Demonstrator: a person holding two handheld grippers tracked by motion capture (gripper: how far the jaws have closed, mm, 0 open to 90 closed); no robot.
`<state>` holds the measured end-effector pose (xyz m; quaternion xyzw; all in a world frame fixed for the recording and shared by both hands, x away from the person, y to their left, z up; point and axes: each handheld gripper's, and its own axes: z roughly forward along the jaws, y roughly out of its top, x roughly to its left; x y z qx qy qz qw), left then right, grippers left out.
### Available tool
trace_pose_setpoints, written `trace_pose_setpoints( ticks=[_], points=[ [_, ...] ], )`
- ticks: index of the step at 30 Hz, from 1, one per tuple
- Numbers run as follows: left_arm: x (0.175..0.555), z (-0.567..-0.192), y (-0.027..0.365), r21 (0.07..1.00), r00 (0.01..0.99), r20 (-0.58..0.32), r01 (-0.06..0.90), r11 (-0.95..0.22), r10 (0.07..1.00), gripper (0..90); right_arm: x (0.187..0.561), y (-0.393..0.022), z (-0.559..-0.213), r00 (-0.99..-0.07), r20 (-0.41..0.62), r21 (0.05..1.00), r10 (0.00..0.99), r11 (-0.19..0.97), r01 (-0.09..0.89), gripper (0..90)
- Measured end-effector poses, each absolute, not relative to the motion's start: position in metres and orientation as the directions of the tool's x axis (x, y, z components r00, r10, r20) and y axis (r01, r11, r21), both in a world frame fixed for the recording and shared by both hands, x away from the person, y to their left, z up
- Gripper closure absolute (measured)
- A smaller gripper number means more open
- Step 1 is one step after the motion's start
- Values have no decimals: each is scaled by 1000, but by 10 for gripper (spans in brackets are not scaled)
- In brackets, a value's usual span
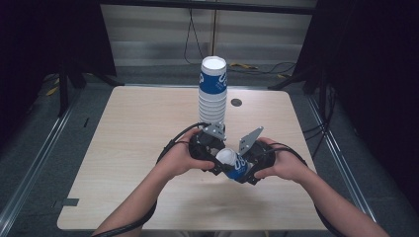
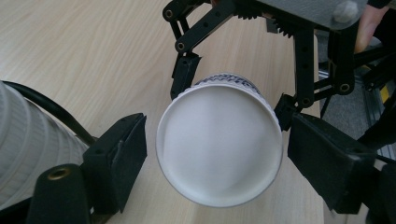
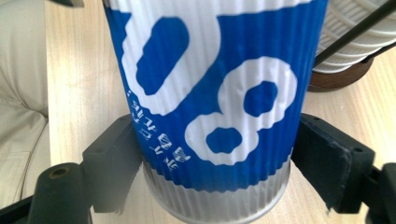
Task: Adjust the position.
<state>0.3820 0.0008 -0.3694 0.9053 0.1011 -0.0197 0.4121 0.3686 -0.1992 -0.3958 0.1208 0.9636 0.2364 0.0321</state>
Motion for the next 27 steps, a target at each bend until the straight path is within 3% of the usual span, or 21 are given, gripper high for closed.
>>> trace_pose_setpoints(
  ticks=[27],
  points=[
    [381,-369,-1,696,983,-125,183,-695,134,300,366,-196,-396,-978,-36,446,204,879,167,189]
  ],
)
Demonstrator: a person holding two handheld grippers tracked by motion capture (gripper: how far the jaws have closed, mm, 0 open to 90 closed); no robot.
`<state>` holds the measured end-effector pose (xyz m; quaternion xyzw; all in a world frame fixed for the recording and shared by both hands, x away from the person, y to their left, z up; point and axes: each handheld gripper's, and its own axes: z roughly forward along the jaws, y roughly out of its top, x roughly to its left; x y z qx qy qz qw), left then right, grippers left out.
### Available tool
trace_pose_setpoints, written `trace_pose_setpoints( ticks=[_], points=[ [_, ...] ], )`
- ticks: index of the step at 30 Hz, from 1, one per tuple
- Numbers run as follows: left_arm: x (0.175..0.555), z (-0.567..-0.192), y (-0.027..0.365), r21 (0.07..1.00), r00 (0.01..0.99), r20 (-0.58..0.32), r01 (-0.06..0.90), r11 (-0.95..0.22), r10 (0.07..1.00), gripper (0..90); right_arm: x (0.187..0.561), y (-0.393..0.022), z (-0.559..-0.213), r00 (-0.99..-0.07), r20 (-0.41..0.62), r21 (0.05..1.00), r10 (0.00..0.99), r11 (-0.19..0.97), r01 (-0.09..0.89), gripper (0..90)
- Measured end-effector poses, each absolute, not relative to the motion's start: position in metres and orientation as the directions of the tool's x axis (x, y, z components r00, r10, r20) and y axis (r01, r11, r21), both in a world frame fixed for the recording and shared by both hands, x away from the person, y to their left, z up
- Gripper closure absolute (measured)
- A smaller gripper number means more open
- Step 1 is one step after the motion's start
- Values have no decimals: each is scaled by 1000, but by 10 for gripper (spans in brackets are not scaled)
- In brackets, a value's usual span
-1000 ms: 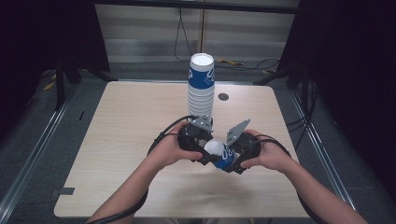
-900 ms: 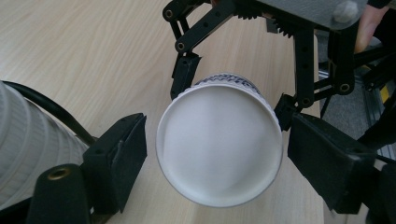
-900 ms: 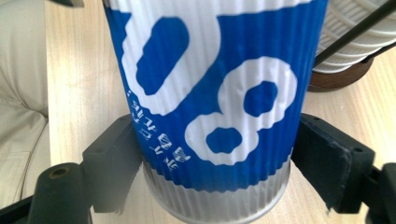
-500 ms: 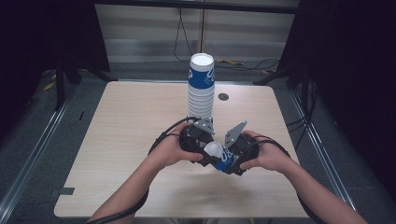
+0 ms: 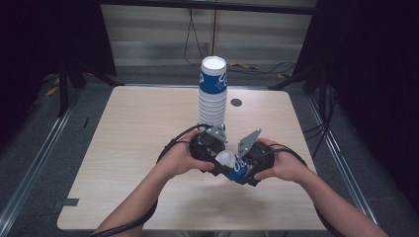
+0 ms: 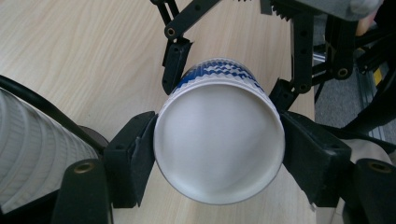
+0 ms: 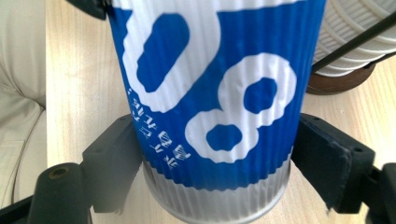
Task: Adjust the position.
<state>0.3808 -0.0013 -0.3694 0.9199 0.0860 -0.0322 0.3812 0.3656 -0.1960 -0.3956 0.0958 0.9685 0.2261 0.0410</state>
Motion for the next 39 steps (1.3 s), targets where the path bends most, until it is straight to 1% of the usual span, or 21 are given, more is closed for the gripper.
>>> trace_pose_setpoints(
  ticks=[4,9,11,12,15,16,19,31,33,36,39],
  points=[
    [381,-369,2,694,982,-130,186,-695,133,303,365,-196,-396,-980,-39,456,195,876,156,188],
    [382,-371,6,714,976,-157,219,-665,153,304,365,-198,-396,-977,-39,479,208,863,164,176],
    [382,-371,8,726,975,-160,221,-651,154,305,365,-200,-396,-975,-27,497,222,849,180,167],
    [383,-371,10,739,970,-179,242,-628,163,305,365,-200,-397,-973,-19,515,228,837,186,163],
    [384,-370,12,742,970,-179,241,-626,162,305,365,-202,-398,-970,-6,539,243,818,201,156],
    [384,-370,14,754,966,-192,257,-604,171,305,364,-204,-399,-963,16,562,270,794,232,130],
    [385,-368,16,760,967,-189,255,-598,172,305,364,-205,-402,-958,25,581,286,776,247,125],
    [386,-368,26,780,956,-207,288,-555,206,305,362,-215,-413,-943,42,658,330,702,274,126],
    [386,-368,29,794,951,-217,302,-527,218,305,361,-219,-416,-940,44,676,339,682,278,127],
    [386,-369,32,798,949,-225,309,-517,220,305,359,-223,-419,-931,48,704,362,649,289,127],
    [386,-370,33,802,947,-230,315,-507,226,305,359,-225,-420,-930,54,722,363,629,288,126]
  ],
)
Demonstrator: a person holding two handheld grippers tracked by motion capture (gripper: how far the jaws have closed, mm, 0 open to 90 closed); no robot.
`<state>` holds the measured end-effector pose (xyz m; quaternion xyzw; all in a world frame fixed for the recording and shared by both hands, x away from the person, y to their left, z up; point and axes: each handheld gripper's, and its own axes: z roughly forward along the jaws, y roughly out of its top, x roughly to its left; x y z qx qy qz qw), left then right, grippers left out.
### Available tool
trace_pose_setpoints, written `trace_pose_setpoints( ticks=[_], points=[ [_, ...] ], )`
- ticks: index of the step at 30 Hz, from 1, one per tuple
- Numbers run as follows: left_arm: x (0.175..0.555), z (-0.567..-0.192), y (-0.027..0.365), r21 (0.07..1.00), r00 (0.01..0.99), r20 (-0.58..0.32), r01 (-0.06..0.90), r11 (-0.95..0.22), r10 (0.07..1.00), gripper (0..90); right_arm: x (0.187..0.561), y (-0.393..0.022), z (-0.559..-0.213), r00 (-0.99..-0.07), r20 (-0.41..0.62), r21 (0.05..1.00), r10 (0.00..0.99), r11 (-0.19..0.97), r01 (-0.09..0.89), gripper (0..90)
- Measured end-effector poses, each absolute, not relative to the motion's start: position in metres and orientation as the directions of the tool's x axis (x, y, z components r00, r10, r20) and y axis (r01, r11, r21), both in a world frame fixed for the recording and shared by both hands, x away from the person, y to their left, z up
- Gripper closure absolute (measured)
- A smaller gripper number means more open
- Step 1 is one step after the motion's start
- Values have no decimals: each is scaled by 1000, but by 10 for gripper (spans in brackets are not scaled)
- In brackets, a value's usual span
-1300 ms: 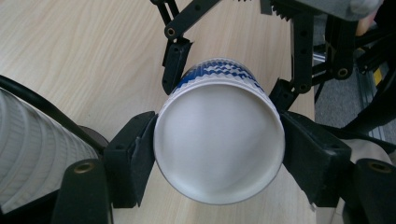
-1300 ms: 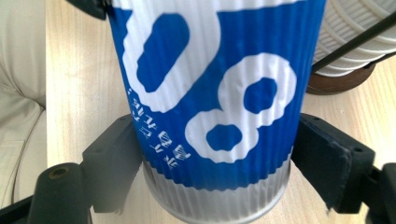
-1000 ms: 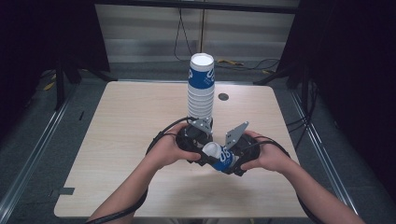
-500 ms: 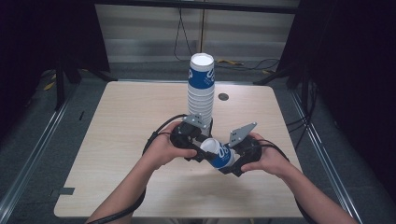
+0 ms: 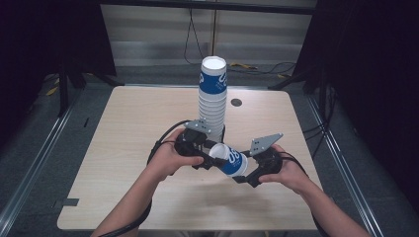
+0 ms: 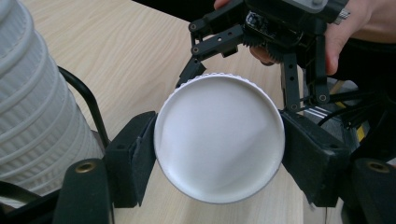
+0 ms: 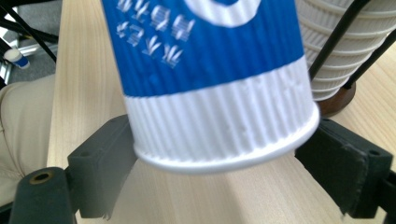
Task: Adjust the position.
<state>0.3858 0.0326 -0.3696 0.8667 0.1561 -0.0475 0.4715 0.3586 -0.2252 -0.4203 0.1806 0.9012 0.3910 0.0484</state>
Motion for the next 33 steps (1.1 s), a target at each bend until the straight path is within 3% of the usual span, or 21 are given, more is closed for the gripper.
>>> trace_pose_setpoints(
  ticks=[13,33],
  points=[
    [388,-374,37,807,936,-257,344,-479,239,304,356,-230,-423,-920,74,813,384,511,279,126],
    [388,-376,38,796,931,-276,360,-486,237,304,358,-223,-421,-931,57,821,362,513,250,120]
  ],
)
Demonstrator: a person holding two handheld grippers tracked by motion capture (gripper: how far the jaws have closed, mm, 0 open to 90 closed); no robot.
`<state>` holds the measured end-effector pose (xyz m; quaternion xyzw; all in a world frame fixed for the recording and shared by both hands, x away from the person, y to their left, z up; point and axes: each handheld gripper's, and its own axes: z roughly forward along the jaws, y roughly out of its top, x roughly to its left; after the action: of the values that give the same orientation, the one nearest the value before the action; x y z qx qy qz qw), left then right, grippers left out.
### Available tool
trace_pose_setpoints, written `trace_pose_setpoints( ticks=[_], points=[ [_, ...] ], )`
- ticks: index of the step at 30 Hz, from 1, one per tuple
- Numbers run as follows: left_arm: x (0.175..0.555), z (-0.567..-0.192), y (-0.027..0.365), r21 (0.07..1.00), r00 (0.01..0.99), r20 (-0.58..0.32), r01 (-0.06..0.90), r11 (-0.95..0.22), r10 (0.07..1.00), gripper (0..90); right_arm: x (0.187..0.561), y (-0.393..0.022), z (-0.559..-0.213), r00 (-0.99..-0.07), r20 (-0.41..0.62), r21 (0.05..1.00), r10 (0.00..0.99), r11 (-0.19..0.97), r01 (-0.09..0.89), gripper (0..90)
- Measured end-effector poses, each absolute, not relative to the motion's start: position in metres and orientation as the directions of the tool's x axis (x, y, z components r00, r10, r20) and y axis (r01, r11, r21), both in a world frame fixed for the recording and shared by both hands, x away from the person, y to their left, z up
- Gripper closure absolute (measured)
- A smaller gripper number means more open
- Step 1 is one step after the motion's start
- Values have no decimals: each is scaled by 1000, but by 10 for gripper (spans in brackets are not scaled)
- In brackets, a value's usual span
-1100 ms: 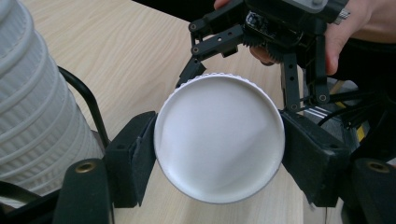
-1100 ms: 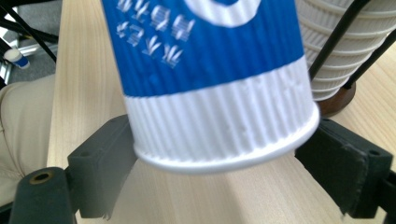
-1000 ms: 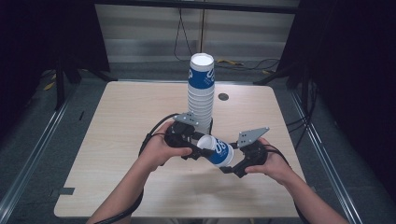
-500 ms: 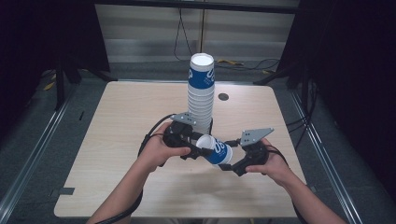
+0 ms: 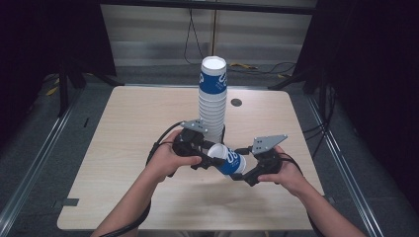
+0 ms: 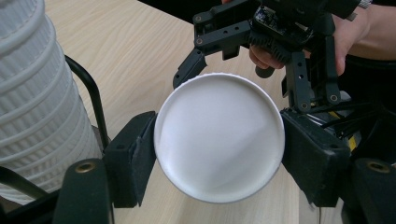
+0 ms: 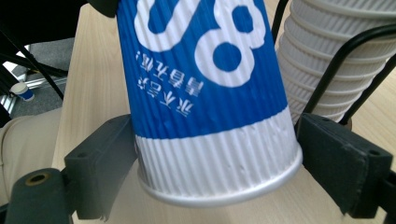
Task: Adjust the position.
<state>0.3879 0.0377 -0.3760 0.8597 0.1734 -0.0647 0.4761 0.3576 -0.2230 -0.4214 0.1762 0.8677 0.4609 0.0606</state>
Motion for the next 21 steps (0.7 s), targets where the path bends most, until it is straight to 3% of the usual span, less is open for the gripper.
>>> trace_pose_setpoints(
  ticks=[18,21],
  points=[
    [387,-382,39,816,944,-255,327,-477,210,299,357,-222,-416,-938,35,801,344,552,233,180],
    [386,-382,41,801,947,-233,315,-508,220,244,356,-222,-416,-941,20,784,337,579,224,184]
  ],
)
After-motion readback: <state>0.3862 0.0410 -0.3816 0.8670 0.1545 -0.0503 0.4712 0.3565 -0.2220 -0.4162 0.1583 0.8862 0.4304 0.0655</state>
